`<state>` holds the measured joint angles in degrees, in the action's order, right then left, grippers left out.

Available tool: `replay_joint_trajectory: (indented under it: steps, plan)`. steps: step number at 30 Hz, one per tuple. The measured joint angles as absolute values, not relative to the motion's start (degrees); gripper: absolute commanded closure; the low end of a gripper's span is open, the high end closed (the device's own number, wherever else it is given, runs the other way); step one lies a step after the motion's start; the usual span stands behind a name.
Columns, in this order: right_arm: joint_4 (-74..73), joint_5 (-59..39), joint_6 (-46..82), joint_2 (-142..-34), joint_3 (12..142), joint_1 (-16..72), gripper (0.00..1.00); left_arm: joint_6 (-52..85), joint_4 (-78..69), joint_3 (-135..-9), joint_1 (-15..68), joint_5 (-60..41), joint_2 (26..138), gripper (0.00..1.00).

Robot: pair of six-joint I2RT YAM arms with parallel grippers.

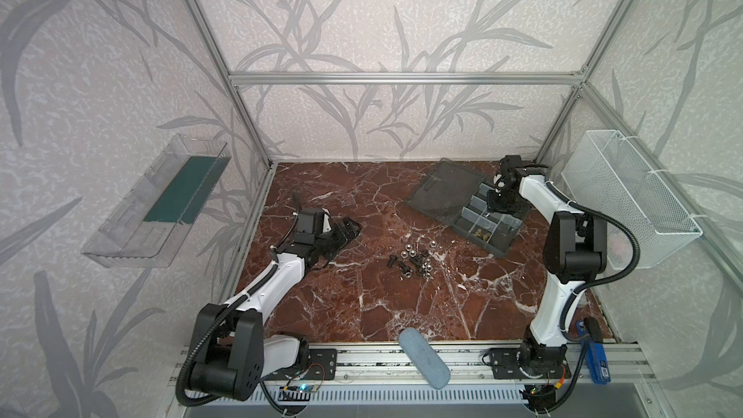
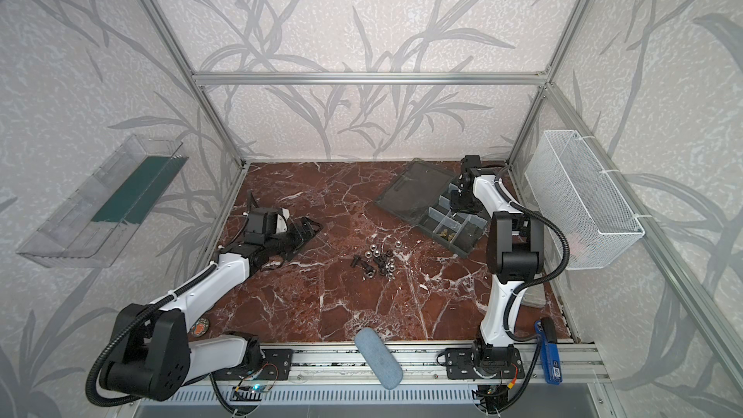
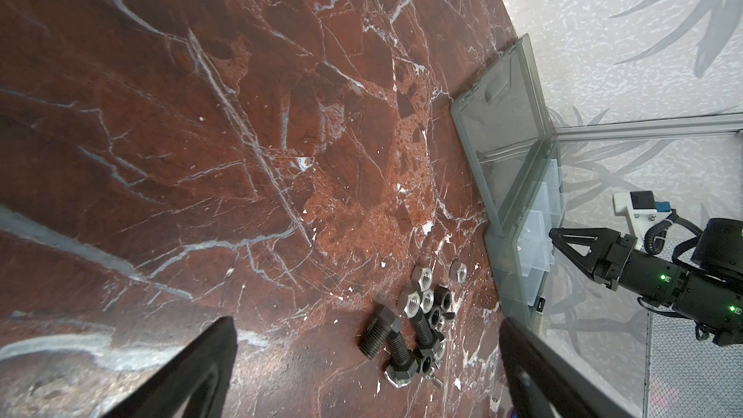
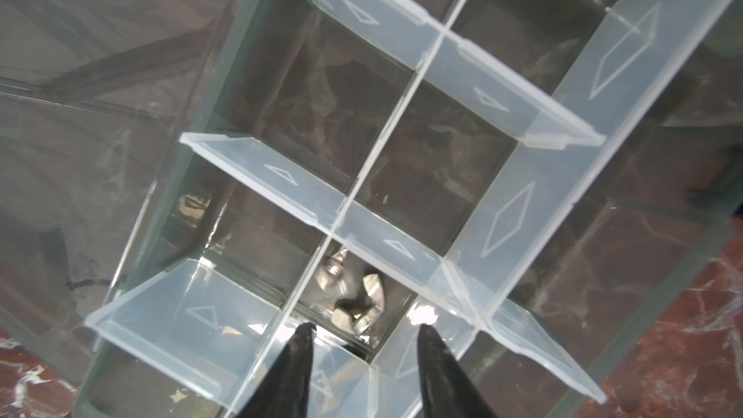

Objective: Sort the screws and nuts into containers
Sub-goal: 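Open the right gripper to drop the wing nut into a compartment, then move the right gripper back over the pile toward another steel wing nut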

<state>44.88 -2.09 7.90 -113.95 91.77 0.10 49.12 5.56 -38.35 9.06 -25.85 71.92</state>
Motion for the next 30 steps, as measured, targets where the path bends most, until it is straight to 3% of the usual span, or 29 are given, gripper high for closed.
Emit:
replay_joint_trajectory:
  steps: [8, 14, 21, 30]
  plan:
    - [45.4, -9.7, 8.0, -100.8, 85.7, 1.6, 0.49, 49.1, 5.6, -38.3, 9.1, -25.8, 71.5, 0.00]
    - [47.7, -11.6, 7.2, -92.0, 82.8, 9.3, 0.47, 49.1, 6.0, -38.3, 9.1, -25.8, 71.3, 0.00]
    - [50.6, -11.6, 5.7, -90.4, 76.2, 20.9, 0.46, 49.1, 6.0, -38.3, 9.1, -25.8, 71.3, 0.01]
    - [50.4, -14.4, 4.5, -90.8, 68.4, 28.5, 0.45, 49.1, 6.0, -38.3, 9.1, -25.8, 71.3, 0.00]
